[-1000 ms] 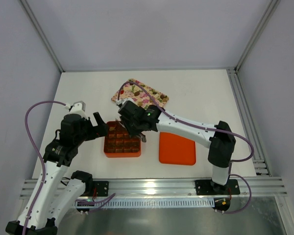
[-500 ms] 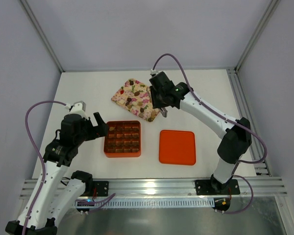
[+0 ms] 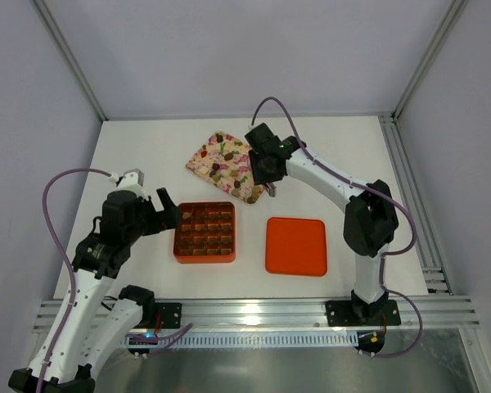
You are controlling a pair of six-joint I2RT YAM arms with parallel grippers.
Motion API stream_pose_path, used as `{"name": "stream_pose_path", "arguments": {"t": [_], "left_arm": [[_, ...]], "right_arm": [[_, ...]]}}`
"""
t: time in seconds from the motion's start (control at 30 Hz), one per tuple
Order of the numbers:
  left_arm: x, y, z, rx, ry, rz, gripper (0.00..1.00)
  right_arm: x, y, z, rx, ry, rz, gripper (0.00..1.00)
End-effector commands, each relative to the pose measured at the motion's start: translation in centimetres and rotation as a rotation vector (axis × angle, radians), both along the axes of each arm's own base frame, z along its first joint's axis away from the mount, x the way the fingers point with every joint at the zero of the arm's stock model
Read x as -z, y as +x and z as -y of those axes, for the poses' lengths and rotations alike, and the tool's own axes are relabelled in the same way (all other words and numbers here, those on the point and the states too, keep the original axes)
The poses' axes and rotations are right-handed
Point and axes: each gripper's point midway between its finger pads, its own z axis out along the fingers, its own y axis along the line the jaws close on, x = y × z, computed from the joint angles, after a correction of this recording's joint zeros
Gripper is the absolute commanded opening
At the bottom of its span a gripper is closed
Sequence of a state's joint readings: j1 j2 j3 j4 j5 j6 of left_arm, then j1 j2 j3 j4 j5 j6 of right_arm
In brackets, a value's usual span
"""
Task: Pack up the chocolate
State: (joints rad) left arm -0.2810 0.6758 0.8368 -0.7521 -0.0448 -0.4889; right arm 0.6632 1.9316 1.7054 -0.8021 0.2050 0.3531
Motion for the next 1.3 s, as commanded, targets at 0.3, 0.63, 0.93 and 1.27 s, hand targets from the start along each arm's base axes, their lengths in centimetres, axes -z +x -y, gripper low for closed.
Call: {"name": "stream_pose_path", "arguments": {"t": [0.3, 0.63, 0.93, 1.27], "left_arm": [[-0.9, 0.5, -0.1, -0.008, 0.006, 0.044, 1.0], [-0.9, 0.5, -0.1, -0.009, 0.005, 0.043, 1.0], [-0.8, 0.5, -0.1, -0.008, 0.008, 0.038, 1.0], [-0.8, 0.6, 0.0, -0.004, 0.006, 0.035, 1.0]], "right_arm": [[-0.8, 2.2, -0.4, 0.01, 0.034, 0.026, 0.41], [0.8, 2.8, -0.5, 0.004, 0.035, -0.01, 0.41], [0.9, 3.0, -0.3, 0.001, 0.037, -0.018, 0.4], [-0.4, 2.8, -0.1, -0.011, 0.05, -0.006, 0.3]]}}
